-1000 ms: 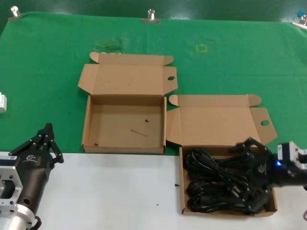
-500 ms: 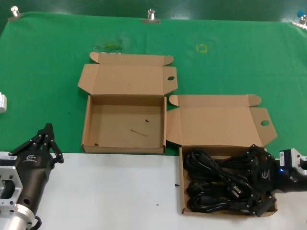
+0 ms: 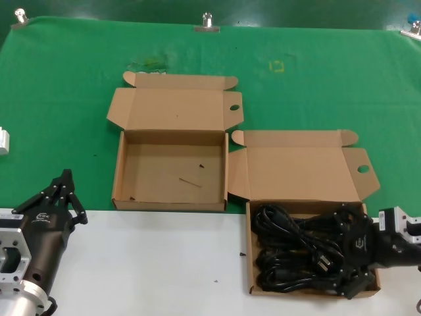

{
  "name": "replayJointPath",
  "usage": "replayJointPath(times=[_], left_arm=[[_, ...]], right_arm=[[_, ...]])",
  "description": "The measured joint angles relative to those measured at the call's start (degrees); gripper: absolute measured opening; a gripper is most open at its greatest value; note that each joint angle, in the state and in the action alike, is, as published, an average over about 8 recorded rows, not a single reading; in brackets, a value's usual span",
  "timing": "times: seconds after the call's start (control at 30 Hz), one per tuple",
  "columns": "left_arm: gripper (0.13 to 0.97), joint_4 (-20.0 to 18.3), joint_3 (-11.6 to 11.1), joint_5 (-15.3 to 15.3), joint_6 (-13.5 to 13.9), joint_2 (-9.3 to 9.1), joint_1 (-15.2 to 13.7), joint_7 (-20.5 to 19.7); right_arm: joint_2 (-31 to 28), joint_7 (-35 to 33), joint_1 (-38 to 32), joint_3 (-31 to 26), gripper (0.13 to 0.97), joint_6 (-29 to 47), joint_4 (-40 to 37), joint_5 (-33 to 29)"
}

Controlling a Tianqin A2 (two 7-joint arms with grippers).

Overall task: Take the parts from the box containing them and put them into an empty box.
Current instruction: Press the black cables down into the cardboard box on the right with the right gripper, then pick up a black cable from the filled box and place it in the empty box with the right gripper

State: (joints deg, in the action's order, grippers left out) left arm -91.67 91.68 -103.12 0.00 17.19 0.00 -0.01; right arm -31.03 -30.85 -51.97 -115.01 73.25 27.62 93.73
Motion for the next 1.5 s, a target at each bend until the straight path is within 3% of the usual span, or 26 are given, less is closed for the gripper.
replayJointPath(times=[0.37, 0.67, 0.93, 1.07, 1.33, 1.5], left_arm=[[0.139, 0.0, 0.0, 0.0, 0.0, 0.00, 0.0, 0.0], [0.139, 0.0, 0.0, 0.0, 0.0, 0.00, 0.0, 0.0], [0.139, 0.0, 0.0, 0.0, 0.0, 0.00, 0.0, 0.0], [0.139, 0.0, 0.0, 0.0, 0.0, 0.00, 0.0, 0.0], [0.139, 0.0, 0.0, 0.0, 0.0, 0.00, 0.0, 0.0], [0.139, 0.0, 0.0, 0.0, 0.0, 0.00, 0.0, 0.0]], right_arm=[[-0.4, 0.9, 1.3, 0.0, 0.861, -0.1, 1.0, -0.4], [-0.2, 0.5, 1.2, 0.2, 0.710, -0.3, 1.0, -0.5], [-0.1, 0.1, 1.0, 0.3, 0.498, -0.3, 0.5, -0.6], [0.0, -0.1, 0.9, 0.3, 0.498, -0.3, 0.3, -0.6], [0.0, -0.6, 0.6, 0.6, 0.341, -0.3, -0.2, -0.5], [-0.1, -0.7, 0.5, 0.8, 0.327, -0.4, -0.2, -0.4]])
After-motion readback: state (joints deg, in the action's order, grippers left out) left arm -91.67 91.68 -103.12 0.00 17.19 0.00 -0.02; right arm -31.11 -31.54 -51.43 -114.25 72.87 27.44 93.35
